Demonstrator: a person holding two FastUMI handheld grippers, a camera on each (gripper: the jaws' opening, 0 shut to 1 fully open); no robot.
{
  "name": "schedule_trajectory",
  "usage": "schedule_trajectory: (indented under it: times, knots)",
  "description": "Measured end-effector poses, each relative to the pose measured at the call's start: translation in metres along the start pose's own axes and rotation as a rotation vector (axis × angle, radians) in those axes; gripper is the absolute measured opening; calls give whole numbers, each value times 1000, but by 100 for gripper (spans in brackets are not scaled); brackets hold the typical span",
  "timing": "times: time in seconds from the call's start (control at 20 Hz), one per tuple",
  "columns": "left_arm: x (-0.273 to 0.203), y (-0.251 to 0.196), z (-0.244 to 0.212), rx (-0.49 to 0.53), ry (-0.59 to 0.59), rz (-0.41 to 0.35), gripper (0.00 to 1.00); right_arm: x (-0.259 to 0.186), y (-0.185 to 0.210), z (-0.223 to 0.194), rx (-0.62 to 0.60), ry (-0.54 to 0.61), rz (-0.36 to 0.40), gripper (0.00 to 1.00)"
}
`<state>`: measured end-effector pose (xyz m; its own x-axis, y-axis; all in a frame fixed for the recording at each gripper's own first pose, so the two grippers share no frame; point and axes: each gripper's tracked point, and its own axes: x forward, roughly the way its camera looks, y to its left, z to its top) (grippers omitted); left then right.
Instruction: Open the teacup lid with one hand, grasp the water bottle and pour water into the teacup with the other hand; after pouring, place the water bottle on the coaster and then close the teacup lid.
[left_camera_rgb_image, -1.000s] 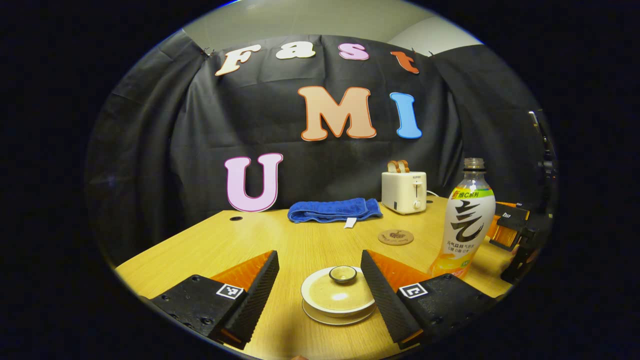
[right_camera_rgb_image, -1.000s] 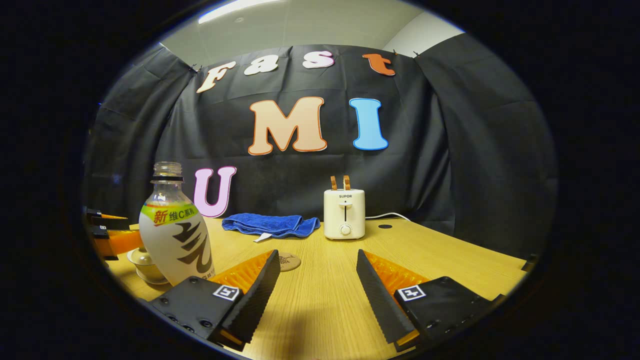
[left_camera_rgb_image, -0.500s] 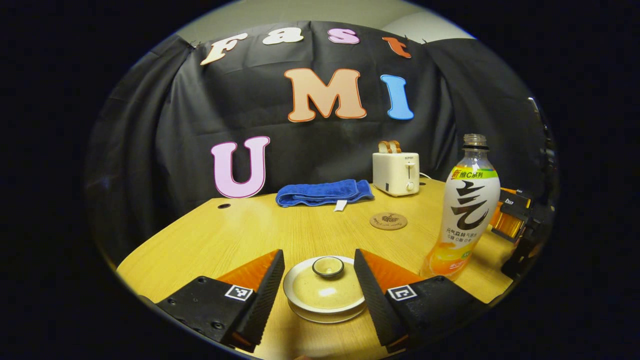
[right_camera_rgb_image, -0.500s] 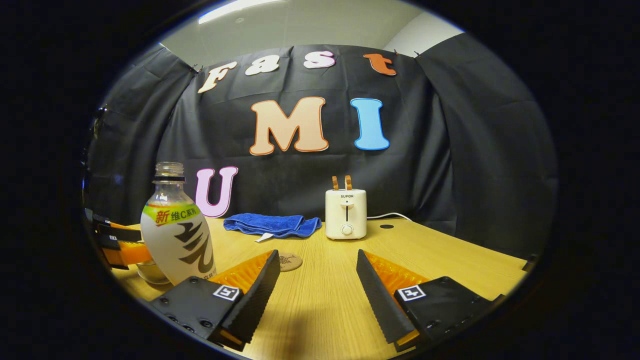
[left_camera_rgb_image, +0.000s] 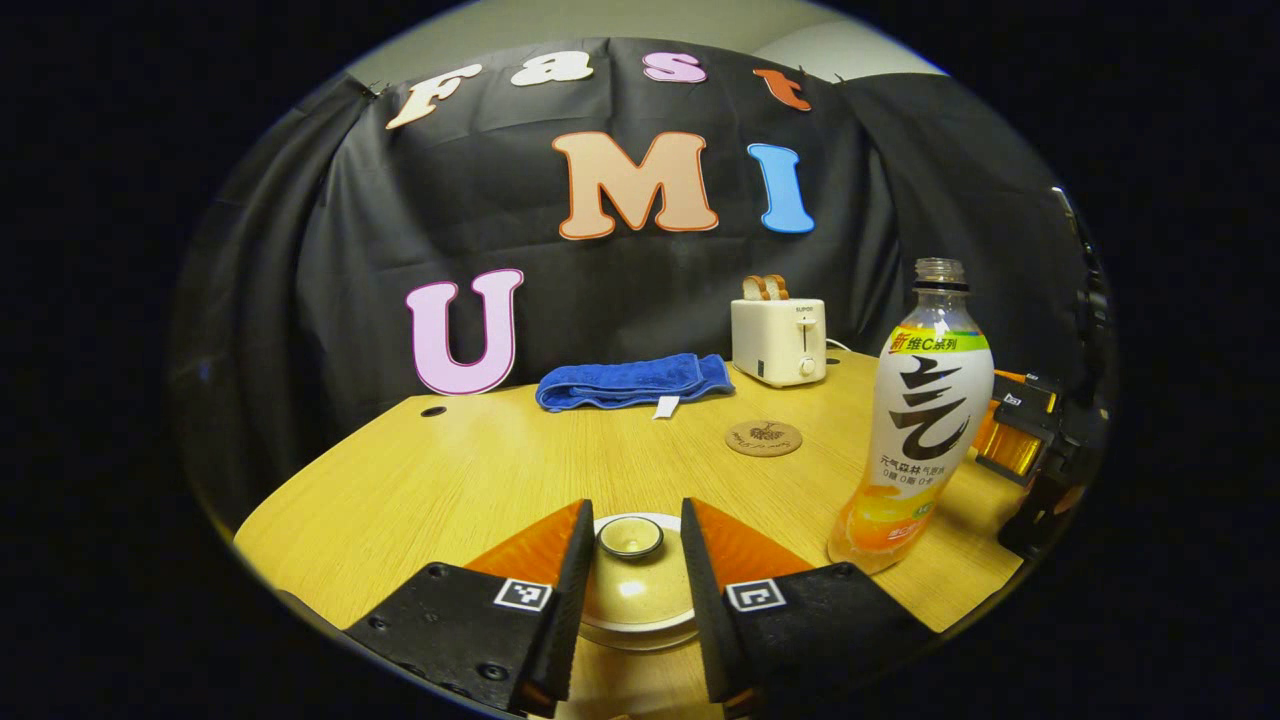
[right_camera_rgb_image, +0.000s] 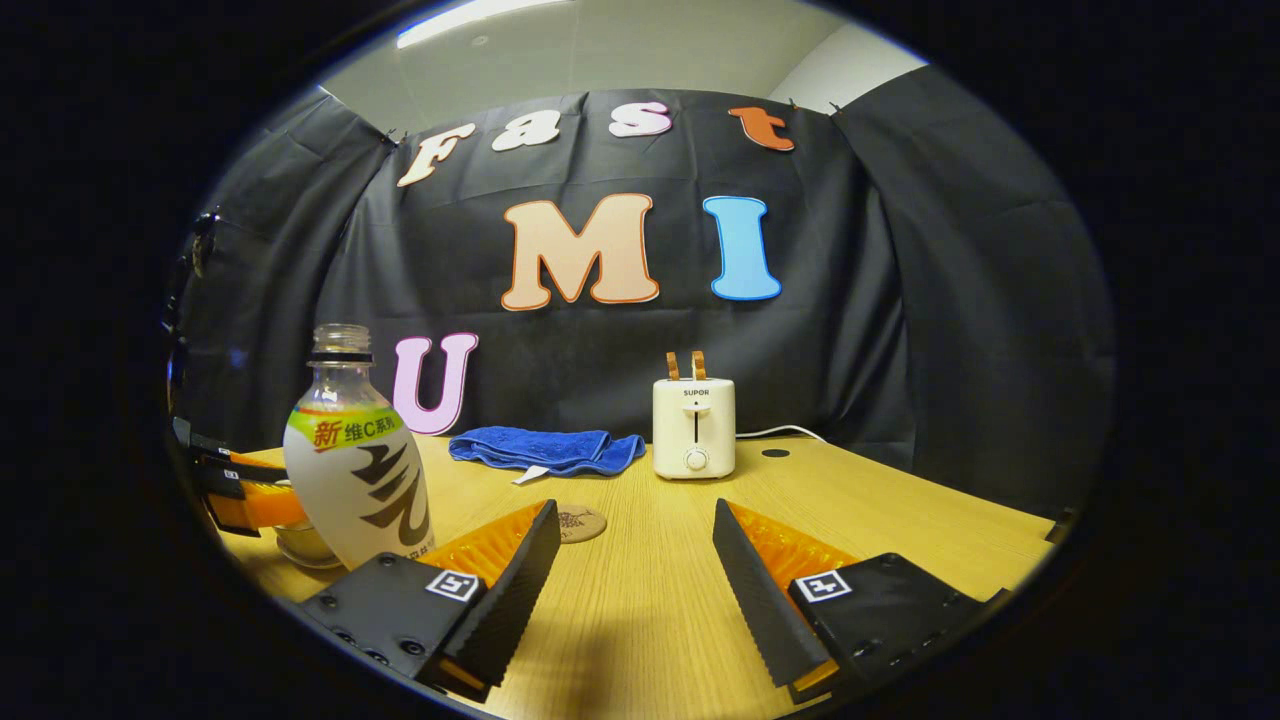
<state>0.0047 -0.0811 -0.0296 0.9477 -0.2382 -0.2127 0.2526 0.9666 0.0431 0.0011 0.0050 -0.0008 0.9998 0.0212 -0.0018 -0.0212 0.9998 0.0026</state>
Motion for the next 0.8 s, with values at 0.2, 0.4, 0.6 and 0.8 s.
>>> schedule_trajectory:
  times: [0.2, 0.4, 0.6, 0.8]
  knots:
    - [3, 2, 1, -3, -12, 8, 29, 0, 0, 0, 0, 1, 0, 98]
    - [3, 4, 4, -34, -41, 11, 25, -1, 4, 0, 1, 2, 22, 98]
    - [1, 8, 6, -43, -56, 24, 24, -8, 4, 0, 7, 6, 32, 98]
    - [-5, 17, 16, -43, -87, 54, 24, -22, 13, -3, 33, 28, 87, 98]
